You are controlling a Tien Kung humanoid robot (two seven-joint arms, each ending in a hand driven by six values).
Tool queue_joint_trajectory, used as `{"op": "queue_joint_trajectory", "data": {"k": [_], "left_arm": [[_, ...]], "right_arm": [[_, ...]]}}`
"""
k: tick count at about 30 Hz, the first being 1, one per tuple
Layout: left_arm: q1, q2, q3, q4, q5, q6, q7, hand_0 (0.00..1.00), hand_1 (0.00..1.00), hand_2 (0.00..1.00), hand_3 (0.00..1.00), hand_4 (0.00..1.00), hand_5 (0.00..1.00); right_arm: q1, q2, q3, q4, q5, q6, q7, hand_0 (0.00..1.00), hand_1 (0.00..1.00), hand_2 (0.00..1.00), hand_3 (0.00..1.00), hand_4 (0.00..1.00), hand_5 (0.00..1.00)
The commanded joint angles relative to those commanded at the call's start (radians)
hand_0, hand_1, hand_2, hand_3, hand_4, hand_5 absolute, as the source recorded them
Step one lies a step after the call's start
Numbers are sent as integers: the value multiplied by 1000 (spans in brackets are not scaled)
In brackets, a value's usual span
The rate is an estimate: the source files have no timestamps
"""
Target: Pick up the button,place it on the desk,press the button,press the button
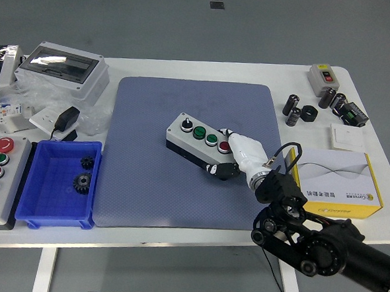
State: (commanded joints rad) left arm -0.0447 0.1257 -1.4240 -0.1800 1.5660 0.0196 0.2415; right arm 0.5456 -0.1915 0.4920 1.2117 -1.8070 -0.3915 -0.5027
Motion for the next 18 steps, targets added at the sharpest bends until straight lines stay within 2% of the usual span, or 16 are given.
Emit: {"op": "queue_joint_trajectory", "data": {"k": [5,6,8,11,12,15,18], "left_arm": [[0,-1,14,0,-13,0,-6,604,604,532,601,617,208],[0,-1,16,0,-15,0,-7,603,604,532,602,616,205],[1,-1,18,0,-17,1,-8,603,604,532,602,616,205],[2,-2,17,0,-18,2,-8,603,604,532,602,616,205],[3,-3,16,0,-17,2,-8,603,604,532,602,615,205],[4,-3,11,0,-14,2,-7,603,604,532,602,615,205],[4,-4,11,0,-12,2,-7,603,604,532,602,615,206]], "right_arm": [[-5,-9,15,10,17,2,33,203,401,458,569,500,115],[-7,-15,25,17,30,9,54,167,361,409,499,370,2],[-12,-32,47,40,55,28,94,167,361,409,499,370,2],[-20,-74,78,96,88,76,165,167,361,409,499,370,2],[-22,-93,87,118,98,96,190,144,335,329,431,237,2],[-21,-149,100,182,115,142,261,144,335,329,431,237,2],[-8,-207,78,240,82,150,329,142,335,335,405,247,2]]}}
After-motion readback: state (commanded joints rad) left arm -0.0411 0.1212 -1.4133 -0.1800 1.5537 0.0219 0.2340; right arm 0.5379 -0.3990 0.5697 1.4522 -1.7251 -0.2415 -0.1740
